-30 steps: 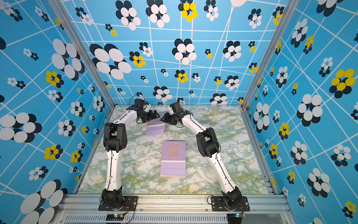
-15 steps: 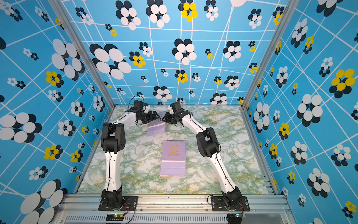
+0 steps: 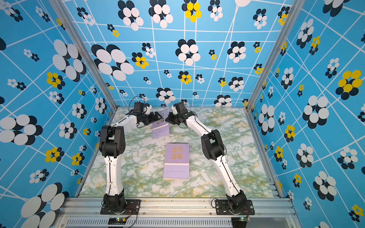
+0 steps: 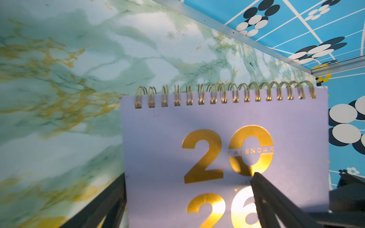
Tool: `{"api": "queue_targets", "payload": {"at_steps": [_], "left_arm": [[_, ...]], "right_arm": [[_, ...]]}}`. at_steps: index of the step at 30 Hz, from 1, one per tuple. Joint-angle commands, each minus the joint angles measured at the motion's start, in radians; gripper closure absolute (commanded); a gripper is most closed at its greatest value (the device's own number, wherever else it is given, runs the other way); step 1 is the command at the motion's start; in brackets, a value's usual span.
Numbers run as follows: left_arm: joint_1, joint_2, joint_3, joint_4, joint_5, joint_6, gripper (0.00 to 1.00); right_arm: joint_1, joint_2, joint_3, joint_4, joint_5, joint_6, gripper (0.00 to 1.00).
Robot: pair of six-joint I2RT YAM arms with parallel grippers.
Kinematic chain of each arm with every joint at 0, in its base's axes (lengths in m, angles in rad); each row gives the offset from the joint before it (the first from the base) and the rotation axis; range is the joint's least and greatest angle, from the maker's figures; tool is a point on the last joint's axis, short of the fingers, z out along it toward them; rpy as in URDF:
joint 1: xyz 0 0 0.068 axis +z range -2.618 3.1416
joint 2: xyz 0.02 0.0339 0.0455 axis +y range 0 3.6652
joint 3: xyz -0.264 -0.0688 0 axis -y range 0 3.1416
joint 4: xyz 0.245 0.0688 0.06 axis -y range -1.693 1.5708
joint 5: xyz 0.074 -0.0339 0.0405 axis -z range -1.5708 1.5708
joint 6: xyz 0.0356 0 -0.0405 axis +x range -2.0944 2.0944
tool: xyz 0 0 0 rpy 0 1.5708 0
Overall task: Stack the calendars
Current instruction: Pick up the calendar at the center of the board.
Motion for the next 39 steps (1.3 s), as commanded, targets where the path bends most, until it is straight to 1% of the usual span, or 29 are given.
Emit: {"api": "queue_targets", "payload": {"at_steps": [1,5,8,13,16,20,23,24,25,27,32,34,36,39], "left_arm": [[0.013,-0.095,-0.038,0.077,0.067,-0.017,0.04],[0.052,-0.148,-0.113,0.163,0.077,-0.036,0.04],[0.082,-0.196,-0.202,0.283,0.123,-0.078,0.03],[0.13,-0.226,-0.327,0.604,0.306,-0.221,0.04],[0.13,-0.242,-0.377,0.724,0.359,-0.266,0.04],[0.13,-0.26,-0.4,0.76,0.395,-0.265,0.04],[0.132,-0.256,-0.414,0.835,0.45,-0.31,0.05],[0.132,-0.255,-0.421,0.87,0.466,-0.332,0.05],[0.133,-0.254,-0.431,0.914,0.482,-0.359,0.05],[0.139,-0.244,-0.446,1.028,0.514,-0.437,0.05],[0.156,-0.173,-0.443,1.394,0.605,-0.73,0.07],[0.158,-0.148,-0.429,1.497,0.621,-0.83,0.09],[0.159,-0.146,-0.422,1.52,0.638,-0.861,0.1],[0.155,-0.168,-0.428,1.47,0.641,-0.821,0.12]], "right_arm": [[-0.014,-0.079,-0.034,0.06,-0.009,0.023,1.0],[-0.054,-0.142,-0.059,0.062,-0.011,0.024,1.0],[-0.082,-0.19,-0.087,0.064,-0.026,0.023,1.0],[-0.107,-0.267,-0.133,0.069,-0.053,0.022,1.0],[-0.121,-0.298,-0.146,0.087,-0.122,0.042,1.0],[-0.129,-0.342,-0.155,0.072,-0.197,0.03,1.0],[-0.129,-0.369,-0.157,0.036,-0.254,0.002,1.0],[-0.13,-0.37,-0.162,0.035,-0.266,-0.001,1.0],[-0.13,-0.4,-0.174,0.04,-0.278,-0.001,1.0],[-0.129,-0.419,-0.19,0.043,-0.292,0.0,1.0],[-0.127,-0.445,-0.241,0.126,-0.347,0.026,1.0],[-0.125,-0.452,-0.255,0.152,-0.367,0.026,1.0],[-0.123,-0.457,-0.266,0.175,-0.383,0.027,1.0],[-0.119,-0.462,-0.277,0.186,-0.388,0.025,1.0]]}}
